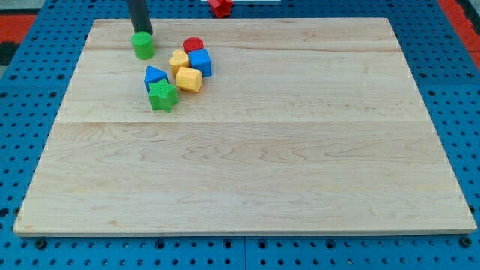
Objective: Move green circle and green star in to group of blocks
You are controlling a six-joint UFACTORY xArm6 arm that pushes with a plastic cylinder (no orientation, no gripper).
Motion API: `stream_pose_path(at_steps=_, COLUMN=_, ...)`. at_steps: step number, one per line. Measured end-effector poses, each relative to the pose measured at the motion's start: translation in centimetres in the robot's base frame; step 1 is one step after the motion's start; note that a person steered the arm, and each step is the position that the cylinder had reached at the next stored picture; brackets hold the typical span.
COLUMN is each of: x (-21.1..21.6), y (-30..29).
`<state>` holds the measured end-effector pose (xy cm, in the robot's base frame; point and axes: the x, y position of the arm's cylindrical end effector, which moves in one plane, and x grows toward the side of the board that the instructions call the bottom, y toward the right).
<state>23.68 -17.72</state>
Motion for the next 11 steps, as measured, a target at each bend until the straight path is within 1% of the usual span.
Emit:
stream_pose_path(at_steps=1, x=1.0, y=0.3)
stream_pose_path(at_steps=2, x=1.0, y=-5.6)
stream_pose_path(at_steps=3, x=1.9, y=-4.8)
stream_pose_path(at_steps=5, x=3.6, y=2.5)
stream_pose_path(at_steps=6, x=3.6, y=2.1)
stream_pose_path(at_steps=7, x=5.3, y=-2.4)
stream_pose_path(at_steps=9, x=15.1, y=-2.1)
stream_pose_path(at_steps=10, x=18.1, y=-1.9)
stream_pose_path(at_steps=11, x=18.2, y=0.7)
